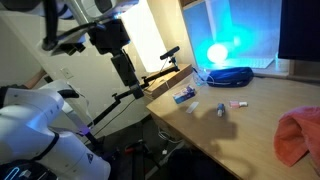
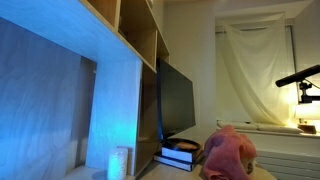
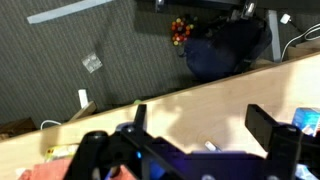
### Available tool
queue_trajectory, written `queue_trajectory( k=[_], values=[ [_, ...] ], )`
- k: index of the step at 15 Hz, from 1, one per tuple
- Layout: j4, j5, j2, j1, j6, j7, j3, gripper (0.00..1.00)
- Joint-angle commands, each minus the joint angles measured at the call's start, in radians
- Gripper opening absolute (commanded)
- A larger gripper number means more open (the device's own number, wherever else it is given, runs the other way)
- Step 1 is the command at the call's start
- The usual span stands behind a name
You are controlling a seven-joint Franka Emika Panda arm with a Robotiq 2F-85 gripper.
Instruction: Pick up the blue nail polish and place it upright
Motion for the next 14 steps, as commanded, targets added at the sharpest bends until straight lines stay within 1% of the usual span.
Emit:
queue_trajectory(
  k=[1,2,5,6,9,10,11,14],
  values=[
    [0.031,0.002,0.008,0.064,0.078,0.010,0.060,1.00],
    [0.058,0.010,0.018,0.087,0.083,0.014,0.081,1.00],
    [0.144,-0.002,0.053,0.124,0.080,0.034,0.139,1.00],
    [0.180,-0.004,0.072,0.134,0.074,0.051,0.161,1.00],
    [0.262,-0.007,0.132,0.153,0.069,0.070,0.199,1.00],
    [0.272,-0.017,0.131,0.157,0.059,0.061,0.205,1.00],
    [0.215,-0.009,0.083,0.158,0.081,0.052,0.189,1.00],
    [0.246,-0.010,0.118,0.163,0.080,0.052,0.197,1.00]
  ],
)
